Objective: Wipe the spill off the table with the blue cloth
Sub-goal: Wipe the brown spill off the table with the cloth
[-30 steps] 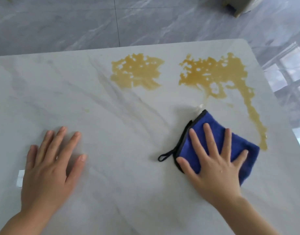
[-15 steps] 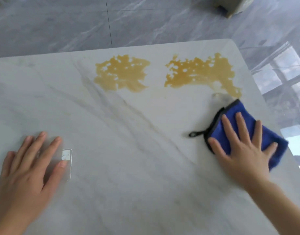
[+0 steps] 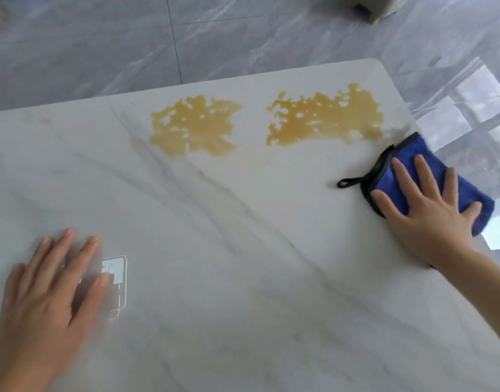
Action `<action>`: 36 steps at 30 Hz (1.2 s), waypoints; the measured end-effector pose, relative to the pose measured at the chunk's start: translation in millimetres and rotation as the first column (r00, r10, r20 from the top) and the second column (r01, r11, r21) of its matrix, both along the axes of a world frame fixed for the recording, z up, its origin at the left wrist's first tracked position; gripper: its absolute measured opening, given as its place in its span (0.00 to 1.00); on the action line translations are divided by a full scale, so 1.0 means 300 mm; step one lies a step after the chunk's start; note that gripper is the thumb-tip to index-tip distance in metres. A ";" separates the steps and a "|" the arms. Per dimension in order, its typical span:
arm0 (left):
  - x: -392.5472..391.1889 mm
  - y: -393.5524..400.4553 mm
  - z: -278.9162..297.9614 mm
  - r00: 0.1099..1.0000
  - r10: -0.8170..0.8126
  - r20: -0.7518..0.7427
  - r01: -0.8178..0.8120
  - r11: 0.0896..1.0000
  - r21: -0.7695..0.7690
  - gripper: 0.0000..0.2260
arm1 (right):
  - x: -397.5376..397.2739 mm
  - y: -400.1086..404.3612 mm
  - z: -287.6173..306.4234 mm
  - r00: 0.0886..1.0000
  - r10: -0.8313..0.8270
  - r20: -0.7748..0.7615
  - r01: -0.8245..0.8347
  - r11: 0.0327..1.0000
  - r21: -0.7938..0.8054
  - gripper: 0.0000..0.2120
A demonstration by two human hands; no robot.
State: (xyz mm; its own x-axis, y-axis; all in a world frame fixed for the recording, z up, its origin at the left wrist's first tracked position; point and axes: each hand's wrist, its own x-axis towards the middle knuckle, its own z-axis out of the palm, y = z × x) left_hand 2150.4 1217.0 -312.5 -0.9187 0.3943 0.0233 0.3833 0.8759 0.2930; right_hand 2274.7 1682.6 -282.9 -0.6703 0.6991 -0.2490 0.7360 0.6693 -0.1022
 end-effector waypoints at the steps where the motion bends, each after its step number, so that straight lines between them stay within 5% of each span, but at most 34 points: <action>1: 0.004 0.007 0.007 1.000 0.018 0.013 -0.018 1.000 0.006 0.30 | 0.029 -0.028 0.000 1.000 0.004 0.006 -0.004 1.000 0.008 0.35; 12: 0.021 0.059 0.076 0.996 0.062 0.060 -0.057 0.995 -0.082 0.35 | -0.140 -0.390 0.005 0.841 0.541 -0.002 -0.541 0.841 0.018 0.35; 21: 0.027 0.063 0.092 0.997 0.061 0.042 -0.056 0.992 -0.112 0.33 | -0.225 -0.419 0.015 0.804 0.594 0.021 -0.595 0.802 0.056 0.35; 29: 0.023 0.069 0.103 0.996 0.075 0.056 -0.068 0.990 -0.124 0.33 | -0.325 -0.715 0.015 0.458 0.882 -0.113 -0.883 0.466 0.058 0.33; 36: 0.020 0.070 0.102 0.999 0.051 0.014 -0.049 0.991 -0.127 0.30 | -0.672 -0.703 -0.024 0.610 0.774 -0.169 -0.776 0.627 0.070 0.34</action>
State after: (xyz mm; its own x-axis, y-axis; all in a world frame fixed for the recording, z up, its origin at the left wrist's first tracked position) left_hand 2156.6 1237.9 -282.0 -0.9373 0.3463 -0.0401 0.3337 0.9244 0.1848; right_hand 2073.0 1471.7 -290.1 -0.9913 -0.1025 -0.0831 -0.0864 0.9802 -0.1780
